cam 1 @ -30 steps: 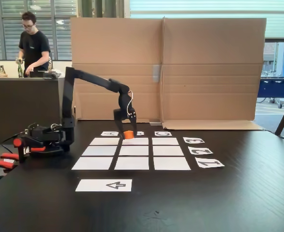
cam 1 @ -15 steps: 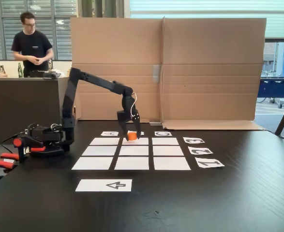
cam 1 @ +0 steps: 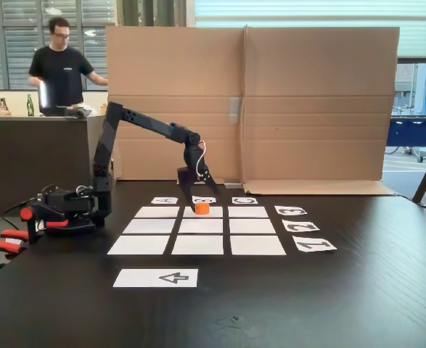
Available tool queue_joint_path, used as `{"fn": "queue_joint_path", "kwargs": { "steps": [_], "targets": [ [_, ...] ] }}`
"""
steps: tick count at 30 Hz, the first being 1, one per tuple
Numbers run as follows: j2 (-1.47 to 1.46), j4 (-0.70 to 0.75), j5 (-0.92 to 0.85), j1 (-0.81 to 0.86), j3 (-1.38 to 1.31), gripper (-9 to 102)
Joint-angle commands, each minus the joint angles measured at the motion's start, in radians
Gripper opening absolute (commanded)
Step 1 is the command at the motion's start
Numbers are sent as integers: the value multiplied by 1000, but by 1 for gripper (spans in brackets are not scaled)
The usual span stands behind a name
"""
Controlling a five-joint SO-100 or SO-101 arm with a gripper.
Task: Pick up the round, orange token and place it in the grid on square B3.
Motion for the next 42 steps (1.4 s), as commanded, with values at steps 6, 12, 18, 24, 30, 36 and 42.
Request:
{"fn": "queue_joint_path", "kwargs": {
  "steps": [6, 12, 18, 24, 30, 36, 42],
  "targets": [
    [370, -204, -11, 32, 273, 45],
    [696, -295, -43, 77, 502, 56],
    [1108, -328, -120, 222, 723, 63],
    [1439, -290, -207, 577, 784, 63],
    [1740, -360, -236, 1115, 914, 63],
    [1988, -330, -239, 1597, 1089, 55],
    [2043, -301, -253, 1963, 1220, 7]
  ]
}}
